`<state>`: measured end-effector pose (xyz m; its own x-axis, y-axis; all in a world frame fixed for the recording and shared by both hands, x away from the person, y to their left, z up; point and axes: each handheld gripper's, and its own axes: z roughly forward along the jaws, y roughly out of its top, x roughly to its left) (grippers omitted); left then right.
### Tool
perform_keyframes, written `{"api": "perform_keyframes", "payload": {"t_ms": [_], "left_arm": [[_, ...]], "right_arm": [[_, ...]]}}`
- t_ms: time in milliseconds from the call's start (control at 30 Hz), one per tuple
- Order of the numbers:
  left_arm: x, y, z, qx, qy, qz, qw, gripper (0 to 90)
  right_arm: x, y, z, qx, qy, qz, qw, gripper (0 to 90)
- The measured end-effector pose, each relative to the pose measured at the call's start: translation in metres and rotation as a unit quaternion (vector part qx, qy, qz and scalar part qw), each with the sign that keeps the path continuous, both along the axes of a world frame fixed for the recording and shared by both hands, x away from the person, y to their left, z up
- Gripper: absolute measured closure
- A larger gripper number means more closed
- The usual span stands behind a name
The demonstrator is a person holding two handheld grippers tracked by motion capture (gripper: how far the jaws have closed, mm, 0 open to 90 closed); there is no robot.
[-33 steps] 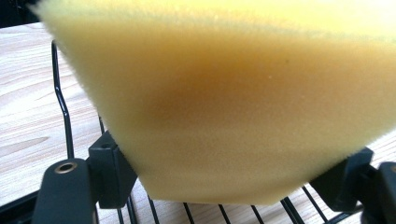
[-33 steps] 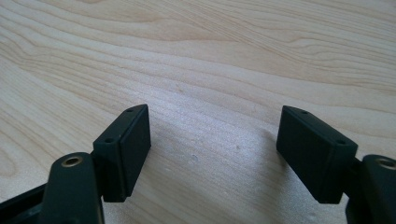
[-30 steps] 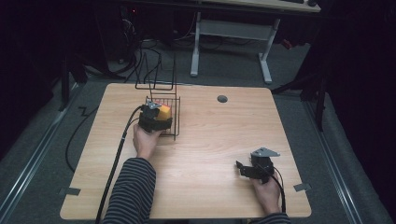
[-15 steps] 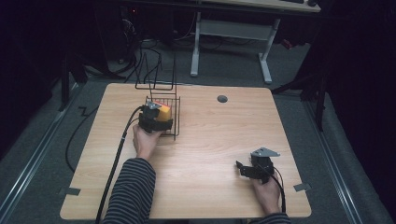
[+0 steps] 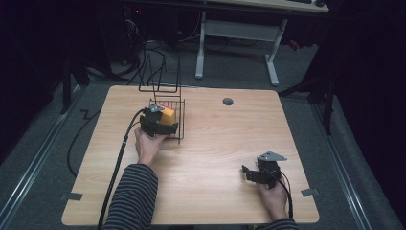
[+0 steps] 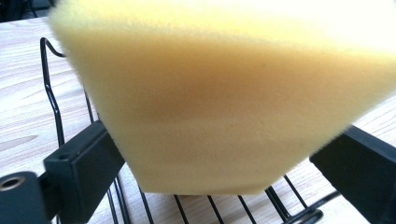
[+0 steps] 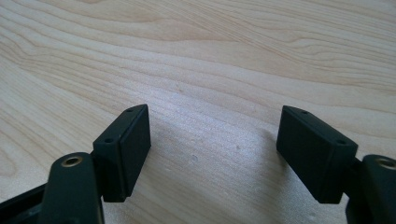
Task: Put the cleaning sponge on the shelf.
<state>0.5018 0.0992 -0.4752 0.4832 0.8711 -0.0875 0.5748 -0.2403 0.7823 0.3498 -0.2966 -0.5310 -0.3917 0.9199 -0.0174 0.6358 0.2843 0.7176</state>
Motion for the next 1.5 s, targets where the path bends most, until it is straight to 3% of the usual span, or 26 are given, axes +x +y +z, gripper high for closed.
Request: {"api": "perform_keyframes", "payload": {"t_ms": [400, 900, 1500], "left_arm": [[-0.011, 0.007, 0.002, -0.009, 0.001, -0.019, 0.9998, 0.2], [-0.03, 0.014, 0.008, -0.009, -0.016, -0.031, 0.9994, 0.2], [-0.066, 0.031, 0.019, -0.021, -0.025, -0.046, 0.9984, 1.7]], "right_arm": [[0.0, 0.0, 0.0, 0.0, 0.0, 0.0, 1.0, 26.4], [0.0, 0.0, 0.0, 0.0, 0.0, 0.0, 1.0, 26.3], [0.0, 0.0, 0.0, 0.0, 0.0, 0.0, 1.0, 26.3]]}}
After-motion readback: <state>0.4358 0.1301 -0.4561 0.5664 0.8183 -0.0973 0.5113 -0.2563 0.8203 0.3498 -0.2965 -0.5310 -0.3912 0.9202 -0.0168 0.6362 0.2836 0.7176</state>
